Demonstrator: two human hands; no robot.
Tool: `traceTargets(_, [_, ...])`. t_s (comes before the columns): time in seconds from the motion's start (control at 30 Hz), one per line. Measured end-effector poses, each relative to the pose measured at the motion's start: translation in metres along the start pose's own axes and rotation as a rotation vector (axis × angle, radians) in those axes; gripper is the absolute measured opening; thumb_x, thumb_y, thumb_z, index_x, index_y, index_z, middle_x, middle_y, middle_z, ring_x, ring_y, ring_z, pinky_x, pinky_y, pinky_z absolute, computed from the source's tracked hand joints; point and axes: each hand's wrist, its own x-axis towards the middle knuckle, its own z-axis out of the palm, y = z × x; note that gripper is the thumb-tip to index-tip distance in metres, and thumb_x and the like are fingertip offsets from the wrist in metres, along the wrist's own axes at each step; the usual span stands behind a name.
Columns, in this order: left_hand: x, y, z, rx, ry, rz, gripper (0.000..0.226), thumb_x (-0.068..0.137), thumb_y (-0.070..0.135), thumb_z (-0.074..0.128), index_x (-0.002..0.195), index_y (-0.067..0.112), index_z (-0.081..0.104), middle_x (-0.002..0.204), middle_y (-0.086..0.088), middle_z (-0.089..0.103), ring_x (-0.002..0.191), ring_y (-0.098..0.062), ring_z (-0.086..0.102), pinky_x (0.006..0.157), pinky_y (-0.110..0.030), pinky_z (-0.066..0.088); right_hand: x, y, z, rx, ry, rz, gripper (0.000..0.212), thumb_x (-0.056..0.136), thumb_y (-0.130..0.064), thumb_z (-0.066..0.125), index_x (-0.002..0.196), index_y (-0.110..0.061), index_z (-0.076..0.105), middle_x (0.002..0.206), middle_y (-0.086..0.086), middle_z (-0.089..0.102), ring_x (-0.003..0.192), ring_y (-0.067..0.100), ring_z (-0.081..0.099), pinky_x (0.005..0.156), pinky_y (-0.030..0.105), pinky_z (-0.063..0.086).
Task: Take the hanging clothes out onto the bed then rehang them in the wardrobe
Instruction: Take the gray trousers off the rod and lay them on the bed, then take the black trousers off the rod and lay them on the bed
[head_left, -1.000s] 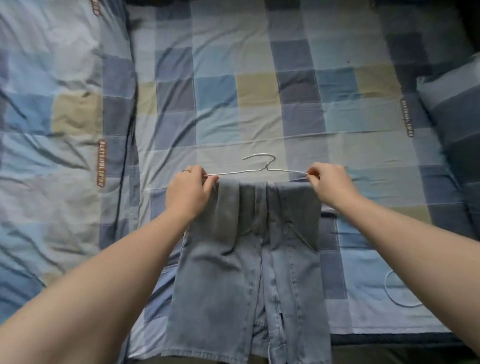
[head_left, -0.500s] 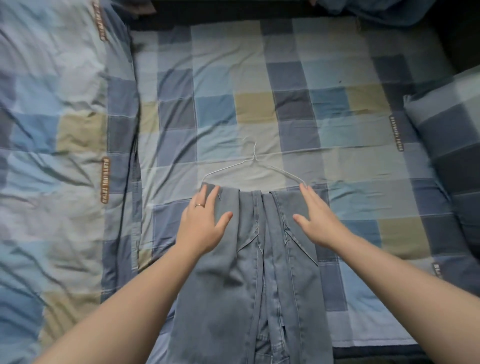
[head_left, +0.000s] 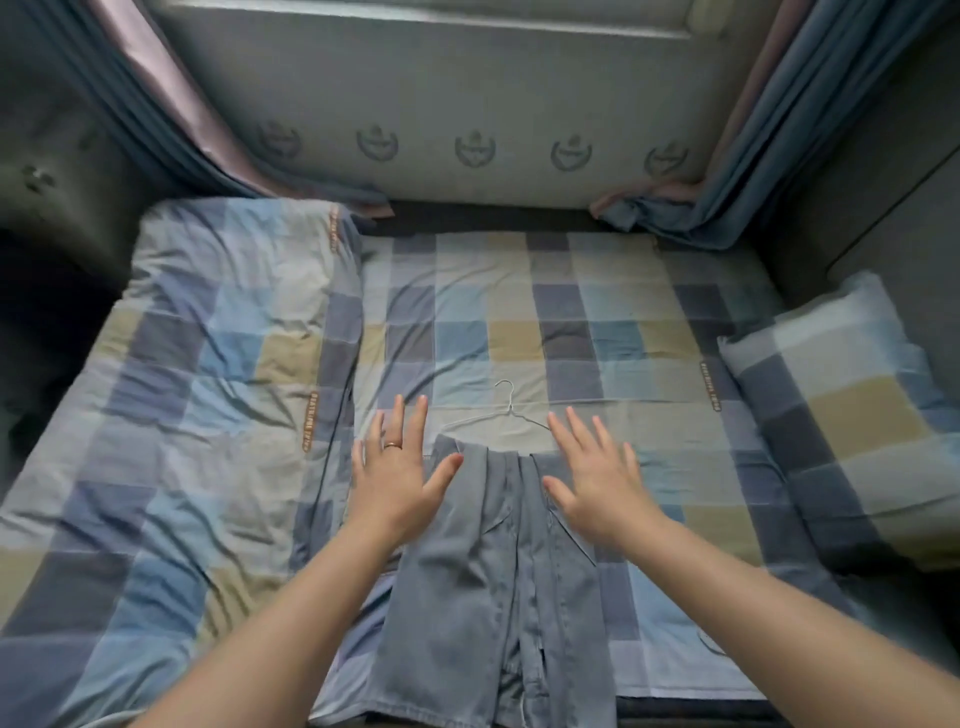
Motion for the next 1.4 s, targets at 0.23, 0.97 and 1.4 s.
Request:
traceTargets(0.23, [-0.048, 0.005, -0.061, 0.021, 0.114, -0.061, 0.079, 0.093, 0.069, 0.029, 0.156, 0.039, -0.008, 0.165, 0.009, -0.017, 0.15, -0.015, -0.018, 0.12, -0.046, -0.008, -0.016, -0.041, -0.039, -0.094, 0.114, -0.19, 0.074, 0.097, -0.054, 0.035, 0.152, -0.041, -0.013, 0.162, -0.012, -0.016, 0.149, 0.022, -0.015, 0.116, 0.054, -0.007])
traceTargets(0.97, [-0.373, -0.015, -0.115, 0.11, 0.651, -0.97, 0.077, 0.09, 0.072, 0.024, 0.157, 0.039, 0.006, 0.167, 0.006, -0.003, 0.152, -0.017, -0.006, 0.121, -0.046, 0.001, -0.137, -0.253, -0.003, -0.167, -0.038, -1.397, 0.068, 0.098, -0.059, 0.025, 0.149, -0.044, -0.017, 0.158, -0.015, -0.022, 0.148, 0.019, -0.02, 0.12, 0.048, -0.005])
traceTargets(1.4, [-0.742, 0.073, -0.147, 0.343, 1.104, -1.437, 0.067, 0.095, 0.064, 0.032, 0.155, 0.036, 0.019, 0.164, 0.006, 0.018, 0.152, -0.017, 0.008, 0.121, -0.046, 0.013, -0.469, -0.393, 0.033, 0.046, -0.083, -2.194, 0.064, 0.099, -0.053, 0.03, 0.155, -0.039, 0.002, 0.163, -0.014, 0.003, 0.151, 0.014, 0.003, 0.121, 0.038, 0.009])
